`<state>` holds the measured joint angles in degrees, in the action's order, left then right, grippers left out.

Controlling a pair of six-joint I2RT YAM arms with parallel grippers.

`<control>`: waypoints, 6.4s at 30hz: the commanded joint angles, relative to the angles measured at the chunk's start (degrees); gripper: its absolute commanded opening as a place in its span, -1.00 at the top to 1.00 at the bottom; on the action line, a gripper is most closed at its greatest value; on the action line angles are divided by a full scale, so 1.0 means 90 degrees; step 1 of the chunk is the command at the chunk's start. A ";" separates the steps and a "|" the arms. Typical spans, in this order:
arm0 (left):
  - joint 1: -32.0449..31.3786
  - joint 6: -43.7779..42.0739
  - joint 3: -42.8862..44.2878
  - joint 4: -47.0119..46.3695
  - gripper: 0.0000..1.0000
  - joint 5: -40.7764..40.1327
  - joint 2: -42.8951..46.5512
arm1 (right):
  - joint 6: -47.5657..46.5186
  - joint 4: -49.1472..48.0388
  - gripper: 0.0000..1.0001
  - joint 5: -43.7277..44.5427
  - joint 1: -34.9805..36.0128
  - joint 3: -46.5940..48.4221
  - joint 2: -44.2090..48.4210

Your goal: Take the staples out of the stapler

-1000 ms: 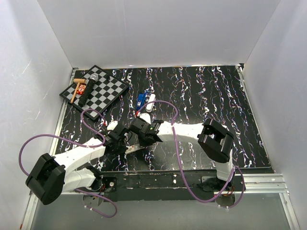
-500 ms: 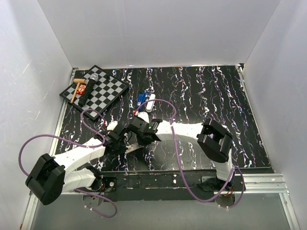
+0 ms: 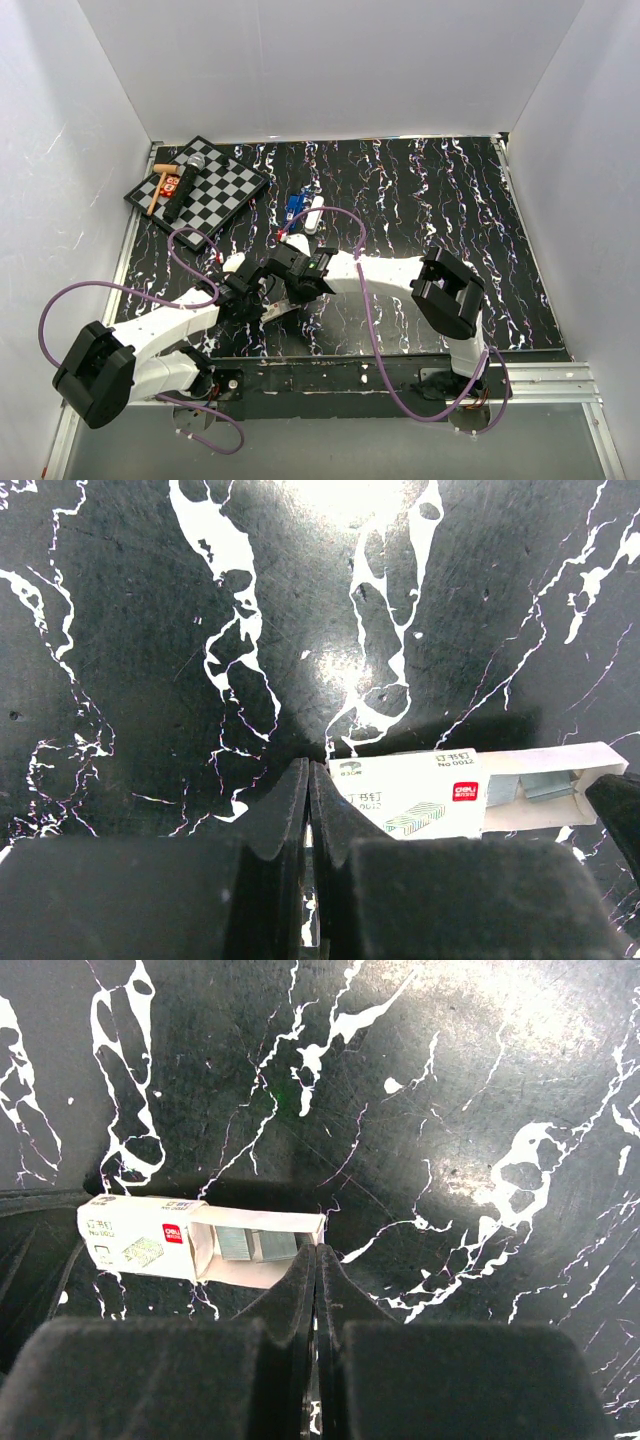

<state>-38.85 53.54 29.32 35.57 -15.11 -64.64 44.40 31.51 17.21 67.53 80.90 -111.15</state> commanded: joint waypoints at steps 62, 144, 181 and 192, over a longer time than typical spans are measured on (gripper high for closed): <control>-0.0019 0.0116 -0.0260 0.0462 1.00 0.0849 0.0620 | -0.0090 0.0376 0.97 -0.0086 0.0339 0.0151 -0.0159; -0.0068 0.0028 -0.0211 -0.0524 1.00 0.1064 0.0239 | -0.0588 0.0650 0.97 -0.0496 0.0544 -0.0015 0.0055; 0.0010 -0.0275 -0.0387 -0.0896 1.00 0.0918 0.0523 | -0.0608 0.0308 0.34 -0.0507 0.0280 -0.0912 0.1158; 0.0020 -0.0597 -0.0123 -0.1140 1.00 0.1259 0.0073 | -0.0451 0.0113 0.33 -0.0456 -0.0100 -0.1869 0.2175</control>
<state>-39.11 50.00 26.28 27.03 -4.69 -63.22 39.05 34.13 13.17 68.03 67.09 -93.08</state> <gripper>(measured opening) 0.007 0.368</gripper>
